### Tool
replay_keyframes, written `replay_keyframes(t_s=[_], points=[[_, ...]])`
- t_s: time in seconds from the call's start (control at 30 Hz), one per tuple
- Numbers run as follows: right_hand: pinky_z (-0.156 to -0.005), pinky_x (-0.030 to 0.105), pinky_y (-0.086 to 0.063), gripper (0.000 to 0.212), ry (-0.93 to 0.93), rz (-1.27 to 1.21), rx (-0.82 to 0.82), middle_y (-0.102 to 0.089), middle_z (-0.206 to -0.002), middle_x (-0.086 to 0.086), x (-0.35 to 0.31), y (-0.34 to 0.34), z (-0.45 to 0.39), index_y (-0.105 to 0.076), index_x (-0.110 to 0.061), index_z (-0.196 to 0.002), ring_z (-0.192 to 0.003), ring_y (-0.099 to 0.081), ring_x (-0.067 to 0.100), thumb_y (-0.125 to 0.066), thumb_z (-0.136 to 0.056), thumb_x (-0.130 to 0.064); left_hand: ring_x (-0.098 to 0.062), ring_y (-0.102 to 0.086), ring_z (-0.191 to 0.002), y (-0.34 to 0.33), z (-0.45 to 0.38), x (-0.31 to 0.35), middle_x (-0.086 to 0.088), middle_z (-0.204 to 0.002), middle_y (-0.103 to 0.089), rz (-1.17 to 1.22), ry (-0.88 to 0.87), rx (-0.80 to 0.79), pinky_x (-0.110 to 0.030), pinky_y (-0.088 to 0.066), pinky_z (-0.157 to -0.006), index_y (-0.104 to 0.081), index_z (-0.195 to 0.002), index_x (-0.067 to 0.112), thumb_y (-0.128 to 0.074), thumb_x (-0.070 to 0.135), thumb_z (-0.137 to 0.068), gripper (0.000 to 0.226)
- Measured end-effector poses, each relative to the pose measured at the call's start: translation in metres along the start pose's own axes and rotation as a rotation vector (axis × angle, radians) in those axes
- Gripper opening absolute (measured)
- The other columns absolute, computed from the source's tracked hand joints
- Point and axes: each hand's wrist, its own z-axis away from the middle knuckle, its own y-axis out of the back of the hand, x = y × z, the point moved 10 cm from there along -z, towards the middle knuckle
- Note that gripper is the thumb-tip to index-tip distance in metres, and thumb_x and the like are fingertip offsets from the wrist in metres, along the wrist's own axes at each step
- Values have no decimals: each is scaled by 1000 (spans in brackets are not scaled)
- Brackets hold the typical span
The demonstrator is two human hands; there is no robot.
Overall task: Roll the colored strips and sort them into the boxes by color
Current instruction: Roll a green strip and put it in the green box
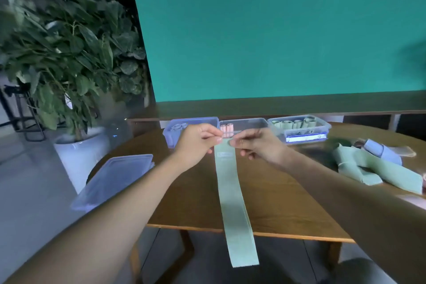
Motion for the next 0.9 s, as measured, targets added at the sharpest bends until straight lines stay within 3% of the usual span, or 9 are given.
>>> replay_keyframes(t_s=[0.2,0.37,0.57,0.67,0.9], points=[[-56,22,-44,24,-57,-49,4,-63,-69,9,60,-12,-45,-76,-3,-102,-61,-55,12,-82,-85,-19,-11,-71,-81,-16,-17,-72,4,-93,-77,54,88,18,-22,-57,-63,-75,-102,15,-75,16,-89,13],[-55,18,-45,19,-109,-23,-29,-66,-65,-1,98,-14,-75,-77,-8,-101,-59,-58,7,-81,-86,-18,-6,-61,-60,-30,-27,-123,0,-81,-76,98,199,-13,-12,-42,-53,-76,-97,17,-75,14,-87,10],[-51,19,-47,12,-94,-60,-15,-69,-66,-2,119,-15,-103,-77,-12,-97,-59,-60,8,-79,-87,-17,-6,-53,-54,-38,-42,-167,7,-63,-64,216,356,78,-18,-38,-48,-75,-102,13,-78,19,-85,17],[-47,19,-45,11,-73,-38,-7,-66,-59,-5,123,-17,-115,-74,-11,-98,-51,-57,6,-76,-90,-17,-7,-53,-57,-35,-52,-174,3,-69,-65,251,360,115,-20,-38,-50,-74,-93,20,-79,19,-85,10],[-51,22,-47,14,-35,113,38,-68,-60,2,131,-24,-140,-77,-17,-97,-52,-55,14,-78,-89,-29,-11,-55,-62,-18,-69,-187,-9,-80,-70,280,305,226,-25,-41,-50,-74,-96,14,-75,12,-89,7]])
